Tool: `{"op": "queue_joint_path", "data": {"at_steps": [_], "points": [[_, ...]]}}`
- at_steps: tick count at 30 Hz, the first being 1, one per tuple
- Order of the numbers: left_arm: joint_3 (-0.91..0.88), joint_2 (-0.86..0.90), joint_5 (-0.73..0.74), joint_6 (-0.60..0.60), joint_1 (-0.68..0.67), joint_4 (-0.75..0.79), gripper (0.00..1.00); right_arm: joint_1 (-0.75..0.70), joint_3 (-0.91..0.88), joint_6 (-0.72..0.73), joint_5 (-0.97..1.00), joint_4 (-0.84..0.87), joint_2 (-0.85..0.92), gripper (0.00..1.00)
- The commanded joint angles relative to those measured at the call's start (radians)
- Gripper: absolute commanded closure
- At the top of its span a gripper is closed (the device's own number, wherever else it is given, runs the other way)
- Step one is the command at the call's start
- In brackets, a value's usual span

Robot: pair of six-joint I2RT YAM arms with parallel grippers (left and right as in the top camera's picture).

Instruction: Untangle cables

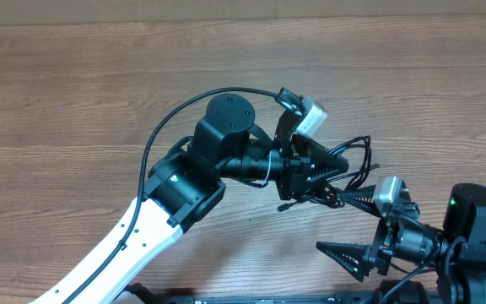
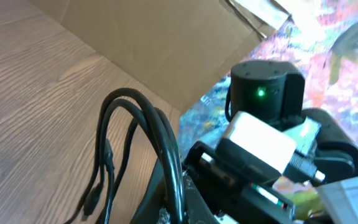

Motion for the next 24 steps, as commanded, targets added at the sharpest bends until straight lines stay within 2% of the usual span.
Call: {"op": "queue_joint_path", "data": {"at_steps": [1,8,12,13,15,18,21,23,24], "points": [[0.026,-0.005,-0.032,-0.109,-0.005,0.016,0.95,0.003,0.018,-0.009,-0.011,-0.006,-0.003,0.0],[0.026,-0.005,-0.01,-0.151,-0.055,0.015,0.96,0.003,0.018,-0.008,0.034,-0.007,-0.003,0.0],[0.026,-0.005,-0.016,-0.151,-0.113,0.013,0.96,0.003,0.018,-0.008,0.063,-0.006,-0.002,0.05],[0.026,-0.005,-0.018,-0.151,-0.117,0.014,0.96,0.003,0.018,-0.008,0.065,-0.007,-0.002,0.09],[0.026,-0.005,-0.021,-0.151,-0.117,0.018,0.96,0.003,0.018,-0.008,0.068,-0.015,-0.002,0.26],[0.026,-0.005,-0.072,-0.147,-0.117,0.024,0.96,0.003,0.018,-0.008,0.068,-0.014,-0.002,0.75],[0.026,-0.005,-0.121,-0.135,-0.116,0.024,0.95,0.003,0.018,-0.008,0.068,-0.016,-0.002,0.89],[0.026,-0.005,-0.156,-0.116,-0.116,0.023,0.8,0.003,0.018,-0.004,0.068,-0.018,-0.002,0.94],[0.026,-0.005,-0.166,-0.108,-0.115,0.023,0.68,0.003,0.018,-0.005,0.068,-0.02,-0.003,0.94]]}}
